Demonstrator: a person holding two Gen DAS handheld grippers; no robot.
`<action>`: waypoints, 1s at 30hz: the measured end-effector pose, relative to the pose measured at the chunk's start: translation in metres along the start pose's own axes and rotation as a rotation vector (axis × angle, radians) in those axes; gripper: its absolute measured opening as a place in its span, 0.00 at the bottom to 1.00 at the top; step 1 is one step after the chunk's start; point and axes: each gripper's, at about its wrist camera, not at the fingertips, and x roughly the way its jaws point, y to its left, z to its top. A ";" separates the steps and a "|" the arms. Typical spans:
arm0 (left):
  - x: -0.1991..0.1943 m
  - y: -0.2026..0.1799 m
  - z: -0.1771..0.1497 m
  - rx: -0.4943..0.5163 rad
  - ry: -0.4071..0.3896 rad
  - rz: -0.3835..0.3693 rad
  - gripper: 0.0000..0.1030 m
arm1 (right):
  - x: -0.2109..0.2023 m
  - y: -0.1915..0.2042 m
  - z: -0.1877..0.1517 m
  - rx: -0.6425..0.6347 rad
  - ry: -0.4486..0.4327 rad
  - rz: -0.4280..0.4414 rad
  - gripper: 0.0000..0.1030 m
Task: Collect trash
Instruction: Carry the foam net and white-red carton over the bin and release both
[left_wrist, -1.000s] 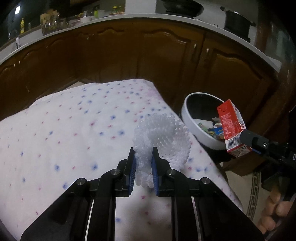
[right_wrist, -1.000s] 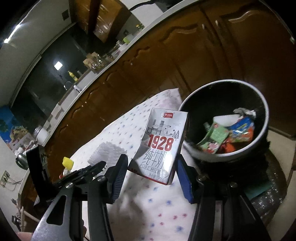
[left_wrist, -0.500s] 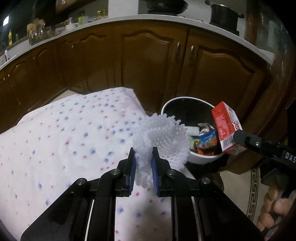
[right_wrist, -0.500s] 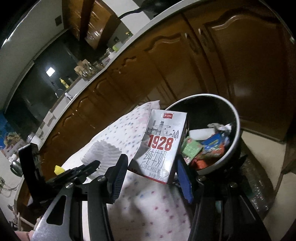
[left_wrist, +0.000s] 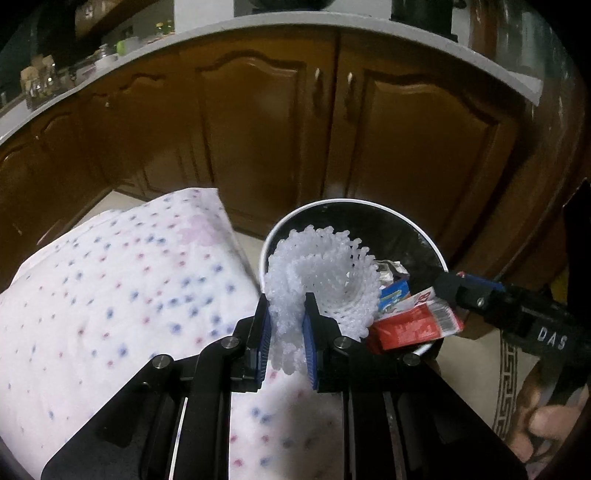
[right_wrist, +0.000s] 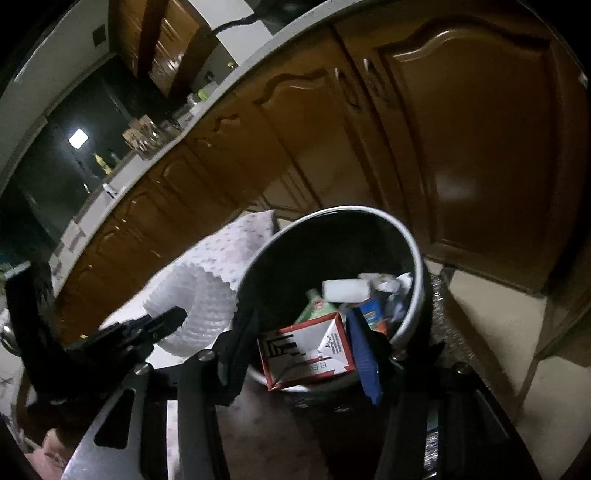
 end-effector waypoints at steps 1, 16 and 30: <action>0.003 -0.002 0.003 0.000 0.005 -0.002 0.14 | 0.004 -0.004 0.001 0.004 0.009 -0.006 0.49; 0.034 -0.023 0.013 0.030 0.051 -0.002 0.16 | 0.012 -0.016 0.020 0.020 -0.025 -0.012 0.48; 0.050 -0.030 0.012 0.051 0.086 0.002 0.27 | 0.018 -0.024 0.027 0.048 -0.024 -0.017 0.49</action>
